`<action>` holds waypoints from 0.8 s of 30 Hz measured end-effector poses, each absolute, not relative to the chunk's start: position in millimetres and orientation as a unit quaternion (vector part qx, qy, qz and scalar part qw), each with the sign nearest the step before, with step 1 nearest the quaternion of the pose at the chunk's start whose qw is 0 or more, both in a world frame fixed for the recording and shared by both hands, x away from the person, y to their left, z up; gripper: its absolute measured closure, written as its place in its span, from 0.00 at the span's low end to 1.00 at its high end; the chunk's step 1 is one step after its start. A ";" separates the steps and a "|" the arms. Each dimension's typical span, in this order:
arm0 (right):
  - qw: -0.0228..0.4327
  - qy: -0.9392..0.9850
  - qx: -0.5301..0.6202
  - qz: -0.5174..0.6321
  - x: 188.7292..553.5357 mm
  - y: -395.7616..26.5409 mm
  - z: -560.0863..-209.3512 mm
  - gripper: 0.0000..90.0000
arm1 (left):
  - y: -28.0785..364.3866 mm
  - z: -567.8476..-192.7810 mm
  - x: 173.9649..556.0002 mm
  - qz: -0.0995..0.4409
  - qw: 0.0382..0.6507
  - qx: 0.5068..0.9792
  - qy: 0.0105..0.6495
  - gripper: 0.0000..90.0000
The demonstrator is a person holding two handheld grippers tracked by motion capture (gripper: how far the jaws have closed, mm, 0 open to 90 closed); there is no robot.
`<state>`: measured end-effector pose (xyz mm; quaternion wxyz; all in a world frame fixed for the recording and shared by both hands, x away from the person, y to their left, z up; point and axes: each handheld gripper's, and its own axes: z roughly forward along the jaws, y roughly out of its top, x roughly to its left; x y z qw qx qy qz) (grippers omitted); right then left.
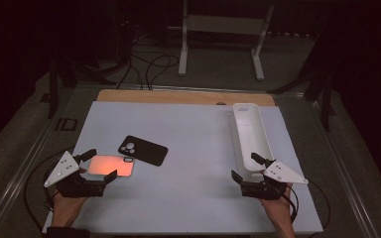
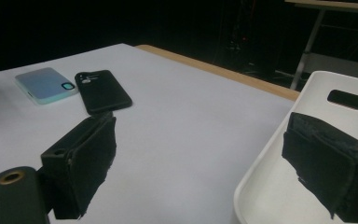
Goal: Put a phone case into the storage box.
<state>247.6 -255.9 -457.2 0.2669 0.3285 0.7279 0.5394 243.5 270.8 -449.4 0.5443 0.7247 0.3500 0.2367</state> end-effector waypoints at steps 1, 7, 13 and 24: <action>0.267 0.727 0.329 0.540 247.8 -255.8 -457.2 0.11 | 270.7 -449.3 243.3 0.237 0.543 0.726 0.350 0.00; 0.265 0.725 0.334 0.541 249.6 -257.5 -456.8 0.11 | 269.8 -449.3 243.8 0.238 0.540 0.728 0.350 0.00; 0.264 0.726 0.333 0.541 250.8 -255.4 -457.5 0.11 | 270.2 -448.8 243.6 0.239 0.539 0.727 0.351 0.00; 0.262 0.725 0.333 0.544 254.1 -253.7 -456.6 0.11 | 267.1 -445.2 244.7 0.240 0.529 0.733 0.355 0.03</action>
